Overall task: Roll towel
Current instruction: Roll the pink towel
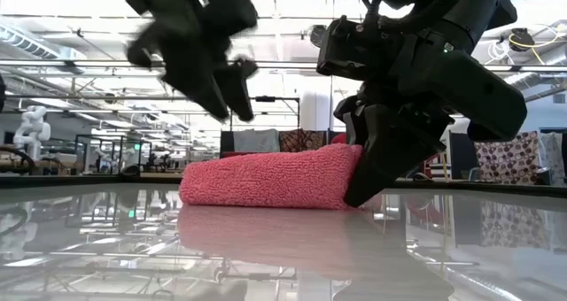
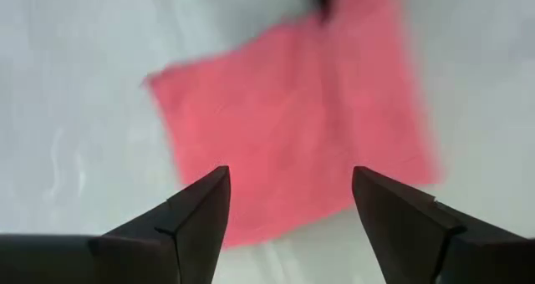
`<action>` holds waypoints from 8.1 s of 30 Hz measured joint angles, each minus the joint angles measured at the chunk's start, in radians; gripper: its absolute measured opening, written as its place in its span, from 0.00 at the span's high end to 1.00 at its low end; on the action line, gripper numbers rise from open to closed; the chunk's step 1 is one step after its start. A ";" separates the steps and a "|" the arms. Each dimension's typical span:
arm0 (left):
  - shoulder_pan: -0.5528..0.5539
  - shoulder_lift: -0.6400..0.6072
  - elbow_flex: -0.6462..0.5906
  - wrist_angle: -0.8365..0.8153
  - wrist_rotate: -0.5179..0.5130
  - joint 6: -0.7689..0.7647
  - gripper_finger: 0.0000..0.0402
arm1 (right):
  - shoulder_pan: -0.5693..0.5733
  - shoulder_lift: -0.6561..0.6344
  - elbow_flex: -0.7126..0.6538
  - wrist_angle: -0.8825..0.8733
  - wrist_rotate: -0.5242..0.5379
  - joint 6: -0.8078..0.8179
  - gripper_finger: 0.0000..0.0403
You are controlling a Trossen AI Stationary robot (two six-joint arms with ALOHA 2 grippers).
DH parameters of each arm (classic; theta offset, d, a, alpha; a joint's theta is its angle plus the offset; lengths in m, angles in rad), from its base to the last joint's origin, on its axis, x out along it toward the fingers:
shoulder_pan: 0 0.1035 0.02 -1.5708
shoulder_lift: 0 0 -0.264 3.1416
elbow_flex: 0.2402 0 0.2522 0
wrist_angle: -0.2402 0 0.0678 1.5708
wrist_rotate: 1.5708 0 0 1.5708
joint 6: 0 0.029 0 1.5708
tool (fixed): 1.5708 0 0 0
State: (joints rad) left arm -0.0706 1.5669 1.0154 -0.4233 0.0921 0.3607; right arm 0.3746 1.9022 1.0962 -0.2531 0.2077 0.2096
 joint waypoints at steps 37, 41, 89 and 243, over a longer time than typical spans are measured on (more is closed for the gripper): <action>-0.272 0.234 -0.418 0.957 -0.274 -0.046 0.38 | -0.003 -0.001 0.000 0.070 0.003 0.032 0.78; -0.243 0.246 -0.418 0.954 -0.189 -0.068 0.53 | -0.002 -0.001 0.000 0.066 0.003 0.033 0.78; 0.017 0.254 -0.256 0.719 0.431 -0.383 0.97 | 0.237 0.066 0.000 0.194 0.543 -0.484 0.34; -0.288 0.209 -0.253 0.548 -0.164 0.118 0.96 | -0.027 -0.056 -0.381 0.954 -0.279 0.650 0.76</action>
State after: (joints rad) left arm -0.3589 1.7756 0.7620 0.1247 -0.0724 0.4791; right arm 0.3476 1.8465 0.7155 0.7005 -0.0709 0.8598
